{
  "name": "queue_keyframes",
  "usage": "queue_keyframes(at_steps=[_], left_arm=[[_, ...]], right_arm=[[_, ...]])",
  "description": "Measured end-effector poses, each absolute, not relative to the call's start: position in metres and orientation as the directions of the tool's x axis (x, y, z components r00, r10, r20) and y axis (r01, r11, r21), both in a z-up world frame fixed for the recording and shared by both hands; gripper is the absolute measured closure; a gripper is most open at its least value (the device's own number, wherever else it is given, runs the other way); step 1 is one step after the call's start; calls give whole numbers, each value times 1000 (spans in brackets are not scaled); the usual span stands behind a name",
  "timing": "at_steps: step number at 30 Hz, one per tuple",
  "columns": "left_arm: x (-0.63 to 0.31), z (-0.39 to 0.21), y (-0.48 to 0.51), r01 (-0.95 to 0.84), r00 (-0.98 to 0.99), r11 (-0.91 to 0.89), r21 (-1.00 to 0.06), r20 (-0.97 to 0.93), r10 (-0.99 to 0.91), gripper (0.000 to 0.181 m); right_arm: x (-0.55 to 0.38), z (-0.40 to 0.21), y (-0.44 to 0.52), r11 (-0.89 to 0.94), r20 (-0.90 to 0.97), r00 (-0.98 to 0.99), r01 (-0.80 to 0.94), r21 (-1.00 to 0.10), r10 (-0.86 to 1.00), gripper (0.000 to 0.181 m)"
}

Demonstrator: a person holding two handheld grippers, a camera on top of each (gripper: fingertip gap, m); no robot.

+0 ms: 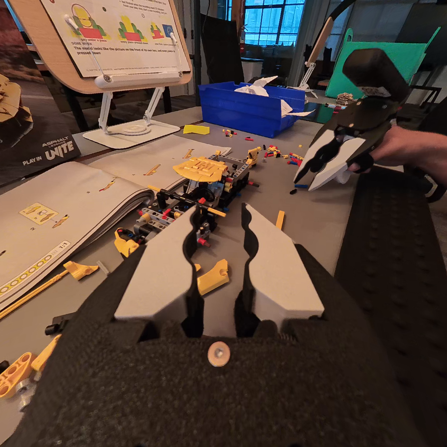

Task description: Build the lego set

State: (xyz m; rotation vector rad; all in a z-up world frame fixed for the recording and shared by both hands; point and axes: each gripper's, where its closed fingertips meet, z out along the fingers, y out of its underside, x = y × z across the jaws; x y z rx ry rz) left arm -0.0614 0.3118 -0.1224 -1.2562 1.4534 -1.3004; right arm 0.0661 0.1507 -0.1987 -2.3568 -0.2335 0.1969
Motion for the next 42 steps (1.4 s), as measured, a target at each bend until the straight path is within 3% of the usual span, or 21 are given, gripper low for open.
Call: queue_keyframes(at_steps=[4, 14, 19, 23, 25, 28, 32, 38, 42], left_arm=[[-62, -122, 311, -160, -191, -19, -987, 49, -980, 151], [-61, -126, 305, -175, -201, 25, -984, 11, -980, 153], [-60, -128, 302, -182, -207, 57, -982, -19, -978, 153], [-57, -132, 295, -189, -197, 208, -960, -171, -965, 153], [-54, -136, 289, -195, -176, 398, -897, -367, -913, 155], [-53, -128, 275, -148, -87, 694, -704, -690, -718, 163], [-54, -135, 250, -123, -77, 876, -466, -876, -477, 164], [-54, -143, 243, -123, -97, 911, -393, -909, -405, 163], [-54, -139, 244, -122, -77, 915, -385, -915, -396, 175]], right_arm=[[71, -208, 152, -714, 20, 969, 195, -672, 245, 160], [69, -213, 156, -706, 48, 962, 230, -670, 268, 163], [68, -214, 157, -701, 77, 958, 257, -666, 278, 176], [56, -197, 173, -672, -36, 967, 148, -726, 252, 177], [34, -175, 191, -614, -175, 947, 29, -789, 270, 177], [0, -159, 212, -587, -288, 898, -42, -809, 333, 177], [-36, -149, 232, -585, -350, 836, -42, -810, 424, 177], [-64, -142, 244, -595, -337, 784, 51, -802, 522, 177], [-65, -140, 247, -599, -313, 790, 84, -797, 528, 177]])
